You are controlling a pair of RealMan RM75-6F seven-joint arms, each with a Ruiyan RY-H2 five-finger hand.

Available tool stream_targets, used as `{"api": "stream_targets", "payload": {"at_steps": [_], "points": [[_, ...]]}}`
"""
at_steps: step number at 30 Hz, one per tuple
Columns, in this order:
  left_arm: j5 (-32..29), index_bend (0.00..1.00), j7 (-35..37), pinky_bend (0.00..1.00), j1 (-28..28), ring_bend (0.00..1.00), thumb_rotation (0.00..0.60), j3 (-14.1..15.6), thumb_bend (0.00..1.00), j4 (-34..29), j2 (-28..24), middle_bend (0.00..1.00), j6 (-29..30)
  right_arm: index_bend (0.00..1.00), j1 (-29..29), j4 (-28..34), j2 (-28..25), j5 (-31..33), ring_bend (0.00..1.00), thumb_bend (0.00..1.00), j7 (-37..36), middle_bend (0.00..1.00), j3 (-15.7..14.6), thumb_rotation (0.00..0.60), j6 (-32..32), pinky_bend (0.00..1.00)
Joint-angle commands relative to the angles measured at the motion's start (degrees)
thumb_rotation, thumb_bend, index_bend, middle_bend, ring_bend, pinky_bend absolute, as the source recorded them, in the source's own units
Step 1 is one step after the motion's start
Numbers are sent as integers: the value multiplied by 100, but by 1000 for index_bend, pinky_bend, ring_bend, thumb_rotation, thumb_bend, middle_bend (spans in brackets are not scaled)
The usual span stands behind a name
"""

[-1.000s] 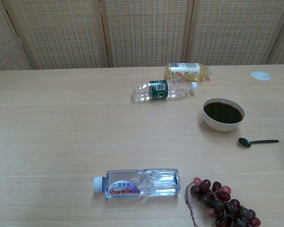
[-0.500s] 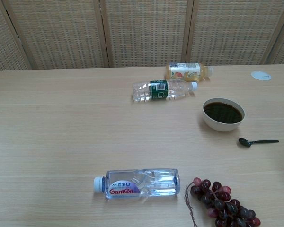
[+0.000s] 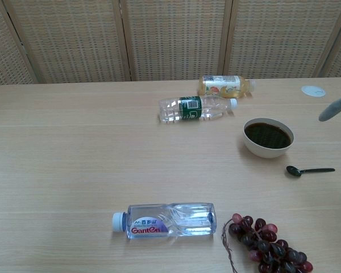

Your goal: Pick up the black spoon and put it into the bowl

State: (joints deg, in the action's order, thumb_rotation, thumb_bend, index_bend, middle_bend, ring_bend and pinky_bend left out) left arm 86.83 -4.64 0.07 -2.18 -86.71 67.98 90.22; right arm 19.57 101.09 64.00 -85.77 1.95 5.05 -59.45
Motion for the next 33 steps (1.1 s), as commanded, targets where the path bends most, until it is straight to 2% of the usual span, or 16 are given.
{"api": "stream_targets", "payload": {"at_steps": [1, 9, 21, 33], "points": [[-14, 0, -14, 0, -8, 0, 600, 0, 361, -3, -3, 0, -22, 223, 483, 30, -193, 262, 959, 941, -208, 900, 53, 600, 720, 1000], [-48, 0, -24, 0, -43, 0, 600, 7, 361, -9, 2, 0, -107, 222, 875, -294, -22, 687, 959, 944, -253, 900, 84, 600, 1341, 1000], [-76, 0, -41, 0, -83, 0, 600, 5, 361, -8, 10, 0, -174, 222, 1248, -1045, 443, 1316, 959, 944, -287, 901, 98, 600, 1925, 1000], [-109, 0, -69, 0, -91, 0, 600, 14, 361, 0, 11, 0, -198, 222, 1572, -1725, 981, 1763, 961, 944, -259, 905, -13, 600, 2428, 1000]]}}
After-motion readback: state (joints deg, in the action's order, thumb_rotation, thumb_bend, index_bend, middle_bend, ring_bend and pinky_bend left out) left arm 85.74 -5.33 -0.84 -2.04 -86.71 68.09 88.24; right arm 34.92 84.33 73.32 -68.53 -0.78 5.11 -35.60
